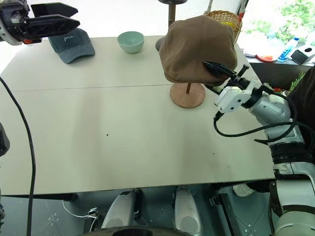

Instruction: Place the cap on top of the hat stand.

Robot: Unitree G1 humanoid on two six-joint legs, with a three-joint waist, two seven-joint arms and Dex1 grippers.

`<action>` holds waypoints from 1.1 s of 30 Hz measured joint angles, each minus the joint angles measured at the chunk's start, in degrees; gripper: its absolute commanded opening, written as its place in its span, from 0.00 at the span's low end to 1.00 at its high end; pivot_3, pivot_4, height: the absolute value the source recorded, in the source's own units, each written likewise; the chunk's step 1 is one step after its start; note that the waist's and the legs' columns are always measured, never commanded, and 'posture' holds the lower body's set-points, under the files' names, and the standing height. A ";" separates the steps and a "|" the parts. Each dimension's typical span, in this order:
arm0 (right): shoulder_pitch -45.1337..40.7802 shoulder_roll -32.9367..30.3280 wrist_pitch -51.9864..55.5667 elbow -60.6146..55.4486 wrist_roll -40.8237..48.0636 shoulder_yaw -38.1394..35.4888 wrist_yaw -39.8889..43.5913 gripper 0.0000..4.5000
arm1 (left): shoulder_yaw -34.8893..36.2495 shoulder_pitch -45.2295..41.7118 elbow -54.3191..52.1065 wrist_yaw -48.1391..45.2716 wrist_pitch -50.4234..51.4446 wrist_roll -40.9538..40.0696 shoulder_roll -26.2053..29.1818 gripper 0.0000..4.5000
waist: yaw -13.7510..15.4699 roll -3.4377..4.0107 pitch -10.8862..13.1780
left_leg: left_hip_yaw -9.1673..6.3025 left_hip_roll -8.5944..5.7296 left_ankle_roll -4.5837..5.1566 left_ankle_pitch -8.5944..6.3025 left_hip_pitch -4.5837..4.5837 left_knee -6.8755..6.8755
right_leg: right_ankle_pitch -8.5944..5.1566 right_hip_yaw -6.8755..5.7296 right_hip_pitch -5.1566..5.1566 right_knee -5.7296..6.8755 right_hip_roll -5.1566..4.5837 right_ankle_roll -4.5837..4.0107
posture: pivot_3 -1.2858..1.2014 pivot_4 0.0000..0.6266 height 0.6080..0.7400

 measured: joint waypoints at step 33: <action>-20.89 -24.56 81.88 8.09 36.97 -6.71 54.00 0.96 | 3.78 11.83 -11.27 -2.41 2.01 0.56 12.55 0.91 | 0.00 0.08 0.05 | 0.13 0.14 -0.01 -0.01 -0.03 -0.07 | -0.12 0.03 -0.17 -0.03 0.05 -0.33 | 0.52 0.24 1.00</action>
